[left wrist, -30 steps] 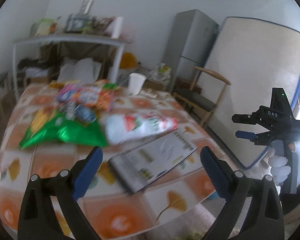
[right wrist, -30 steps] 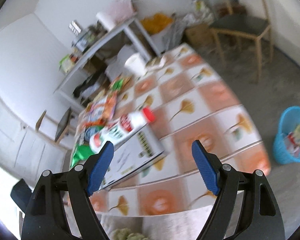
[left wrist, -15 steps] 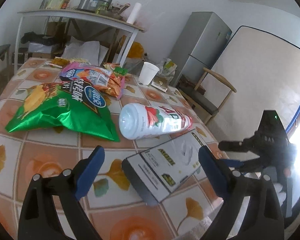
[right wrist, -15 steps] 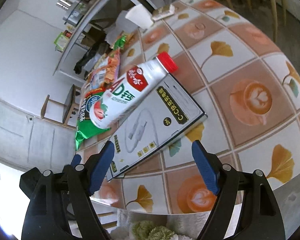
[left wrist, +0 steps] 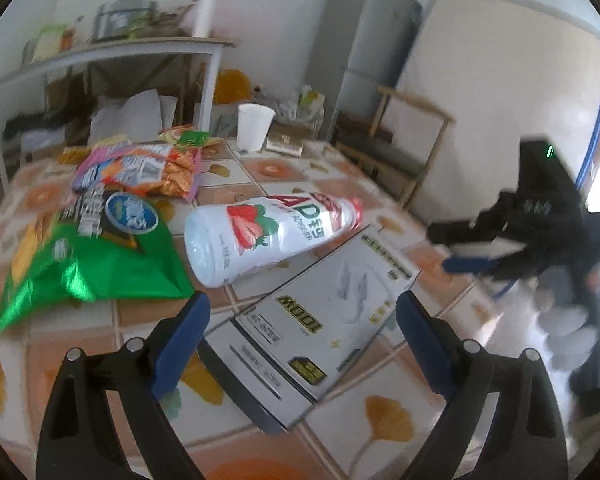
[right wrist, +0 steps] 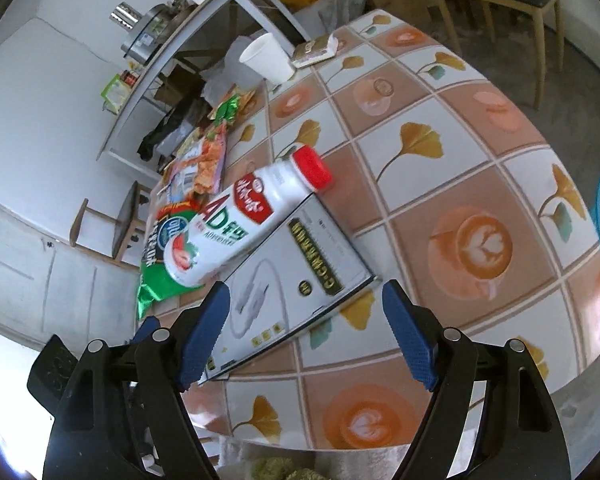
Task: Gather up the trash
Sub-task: 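Lower the right gripper onto the white charger box and close on it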
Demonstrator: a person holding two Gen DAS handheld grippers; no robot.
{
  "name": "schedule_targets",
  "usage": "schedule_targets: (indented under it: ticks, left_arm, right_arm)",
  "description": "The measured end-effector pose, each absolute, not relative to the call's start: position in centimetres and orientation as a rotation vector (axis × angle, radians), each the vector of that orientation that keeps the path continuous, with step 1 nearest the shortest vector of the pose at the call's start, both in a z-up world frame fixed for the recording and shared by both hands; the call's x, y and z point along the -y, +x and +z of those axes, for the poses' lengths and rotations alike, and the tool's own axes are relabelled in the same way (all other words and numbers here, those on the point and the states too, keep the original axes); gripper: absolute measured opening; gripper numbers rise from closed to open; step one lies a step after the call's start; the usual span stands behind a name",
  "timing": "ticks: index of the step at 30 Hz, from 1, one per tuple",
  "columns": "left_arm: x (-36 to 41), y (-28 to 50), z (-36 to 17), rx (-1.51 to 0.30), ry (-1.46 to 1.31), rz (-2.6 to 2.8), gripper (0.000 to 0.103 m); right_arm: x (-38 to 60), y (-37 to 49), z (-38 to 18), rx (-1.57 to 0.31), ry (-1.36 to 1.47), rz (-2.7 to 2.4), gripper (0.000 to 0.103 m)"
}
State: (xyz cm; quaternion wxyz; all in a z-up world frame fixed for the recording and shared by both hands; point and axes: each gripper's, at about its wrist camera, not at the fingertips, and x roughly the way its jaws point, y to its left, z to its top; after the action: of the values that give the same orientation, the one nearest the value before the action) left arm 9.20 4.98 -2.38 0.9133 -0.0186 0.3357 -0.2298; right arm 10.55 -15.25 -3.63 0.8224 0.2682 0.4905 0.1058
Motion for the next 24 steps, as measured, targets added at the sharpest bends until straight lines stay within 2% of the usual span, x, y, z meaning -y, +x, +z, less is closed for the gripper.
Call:
schedule_targets:
  ticks: [6,14,24]
  left_arm:
    - [-4.6,9.3,-2.0,-0.692,-0.034,-0.483,0.092]
    - [-5.3,7.4,-3.3,-0.726,-0.189,-0.545,0.092]
    - [-6.3,7.7,-5.3,-0.793,-0.257,-0.534,0.089]
  right_arm:
    - [16.1,12.7,-3.0,-0.992,0.523,0.199,0.071]
    - [16.6,16.4,-6.5,-1.066,0.524,0.199,0.047]
    - [14.6,14.9,-7.5,-1.146,0.508,0.337,0.042]
